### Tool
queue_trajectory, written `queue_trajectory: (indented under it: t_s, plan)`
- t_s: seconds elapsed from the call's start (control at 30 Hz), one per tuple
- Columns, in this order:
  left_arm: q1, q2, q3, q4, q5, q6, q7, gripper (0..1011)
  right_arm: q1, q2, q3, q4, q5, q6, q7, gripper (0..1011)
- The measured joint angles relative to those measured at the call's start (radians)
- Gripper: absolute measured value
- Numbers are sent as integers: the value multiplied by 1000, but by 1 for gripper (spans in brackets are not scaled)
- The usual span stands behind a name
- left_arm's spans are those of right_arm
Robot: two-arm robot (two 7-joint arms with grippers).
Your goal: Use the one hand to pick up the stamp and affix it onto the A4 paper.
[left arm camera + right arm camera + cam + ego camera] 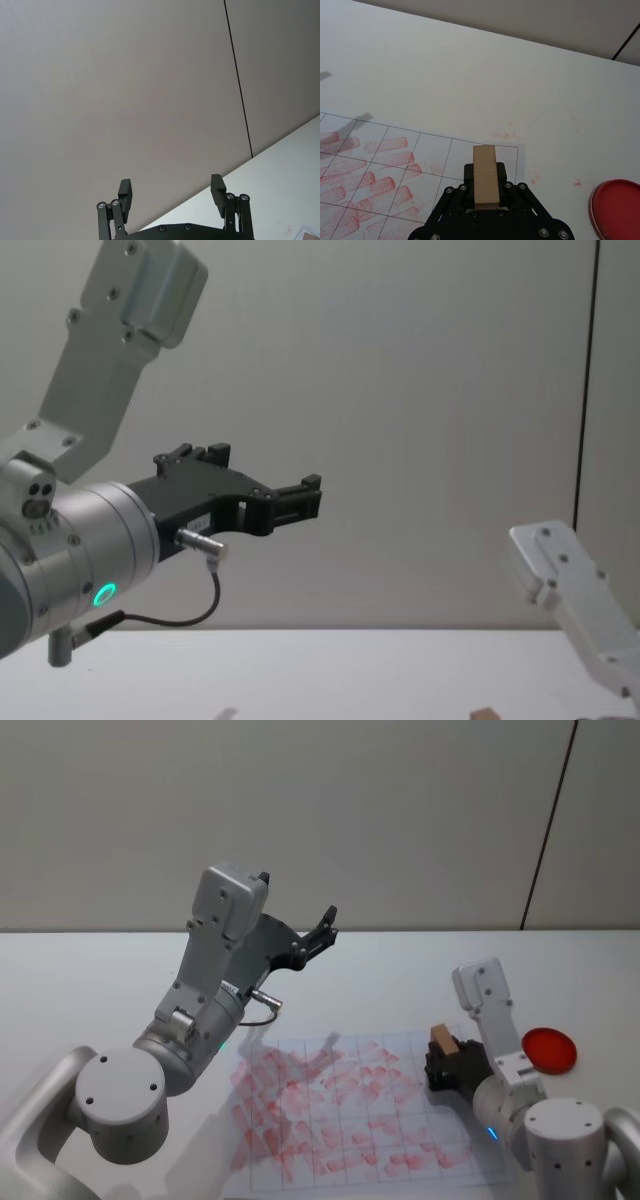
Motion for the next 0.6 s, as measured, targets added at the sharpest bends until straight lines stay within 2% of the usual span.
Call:
queue_trajectory:
  t_s: [0.3, 0.37, 0.43, 0.47, 0.6]
  plan:
    - [0, 0, 0, 0, 0, 0, 0, 1001, -9, 4, 18, -56, 37, -15, -7, 220]
    - [0, 0, 0, 0, 0, 0, 0, 1001, -6, 4, 27, -91, 60, -29, -8, 220]
    - [0, 0, 0, 0, 0, 0, 0, 1001, -6, 4, 28, -95, 65, -32, -9, 220]
    - [0, 0, 0, 0, 0, 0, 0, 1001, -2, 3, 35, -119, 86, -43, -10, 220]
    - [0, 0, 0, 0, 0, 0, 0, 1001, 6, 3, 49, -147, 116, -57, -11, 220]
